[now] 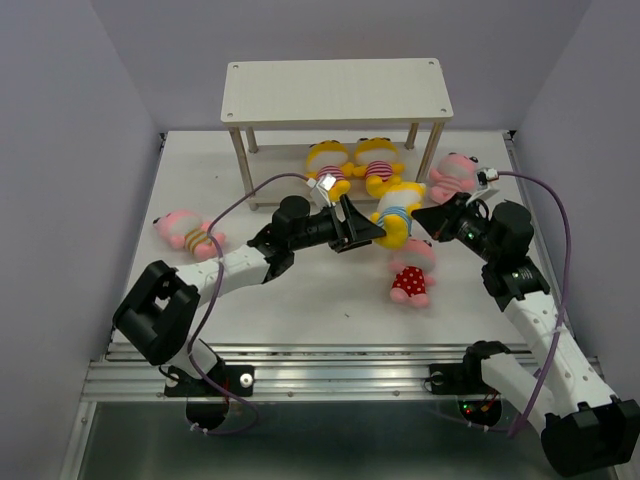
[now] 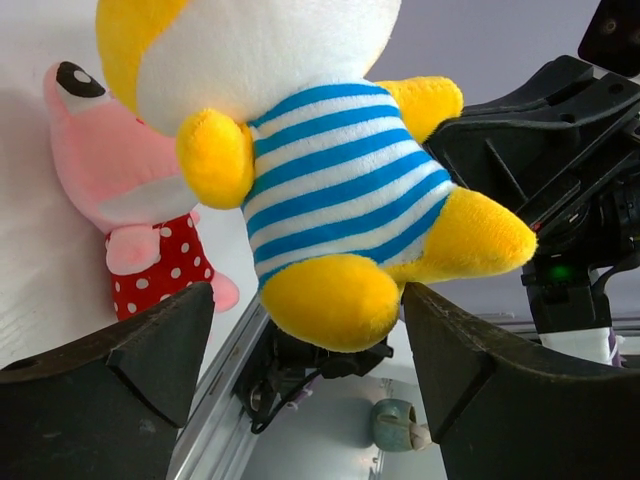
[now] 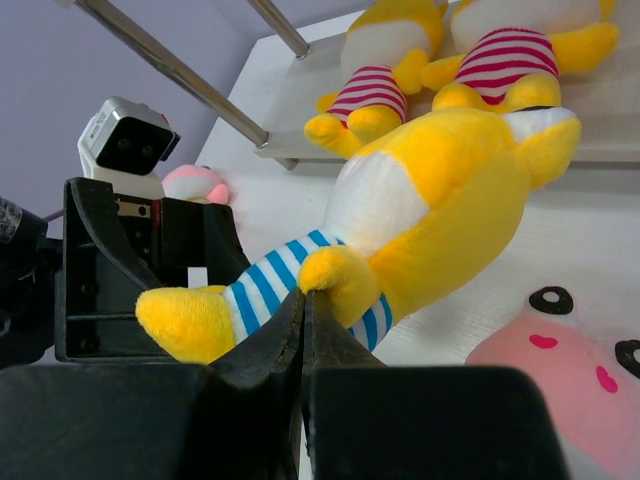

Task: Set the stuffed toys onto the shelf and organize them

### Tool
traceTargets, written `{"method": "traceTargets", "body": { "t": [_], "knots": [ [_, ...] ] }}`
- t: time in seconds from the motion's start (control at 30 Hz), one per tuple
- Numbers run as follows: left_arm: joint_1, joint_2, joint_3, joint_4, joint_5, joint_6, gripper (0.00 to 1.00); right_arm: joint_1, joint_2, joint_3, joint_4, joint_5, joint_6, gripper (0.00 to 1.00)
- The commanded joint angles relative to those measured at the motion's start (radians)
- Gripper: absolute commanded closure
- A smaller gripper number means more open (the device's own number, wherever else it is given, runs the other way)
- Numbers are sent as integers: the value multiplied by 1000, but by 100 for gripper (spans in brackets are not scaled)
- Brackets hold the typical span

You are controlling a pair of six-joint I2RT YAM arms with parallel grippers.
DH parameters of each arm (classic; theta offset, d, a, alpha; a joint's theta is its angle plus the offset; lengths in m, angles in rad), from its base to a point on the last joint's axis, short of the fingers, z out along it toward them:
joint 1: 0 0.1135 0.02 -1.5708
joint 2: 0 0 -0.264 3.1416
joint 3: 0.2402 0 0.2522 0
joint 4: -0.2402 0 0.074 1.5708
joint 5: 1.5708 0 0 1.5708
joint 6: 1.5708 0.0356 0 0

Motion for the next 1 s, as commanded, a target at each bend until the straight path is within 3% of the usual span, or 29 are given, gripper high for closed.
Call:
{"method": "traceTargets", "body": {
  "t": [0.0, 0.17, 0.43, 0.57, 0.67, 0.7, 0.73, 0.9, 0.93, 0.97],
  "knots": [
    [-8, -15, 13, 74, 15, -1, 16, 12, -15, 15, 79, 4, 4, 99],
    [-8, -11, 18, 86, 18, 8, 26, 12, -12, 12, 71, -8, -6, 99],
    [-8, -4, 24, 114, 37, 37, 33, 31, -1, 13, 59, -22, -27, 99],
    [-8, -2, 28, 140, 54, 62, 44, 31, 5, 10, 54, -31, -39, 99],
    [-10, 2, 33, 158, 70, 89, 61, 40, 11, 10, 54, -39, -49, 99],
    [-10, 2, 33, 166, 75, 94, 88, 40, 14, 10, 53, -37, -52, 99],
    [-10, 4, 35, 168, 81, 98, 100, 40, 16, 10, 53, -36, -55, 99],
    [-11, -30, 7, 174, 83, 224, 100, 40, 19, 22, 25, -8, -73, 97],
    [-11, -44, -1, 162, 68, 300, 100, 40, 19, 25, 10, 13, -73, 93],
    [-11, -73, -7, 151, 61, 353, 100, 40, 16, 25, 10, 27, -70, 81]
  ]
}}
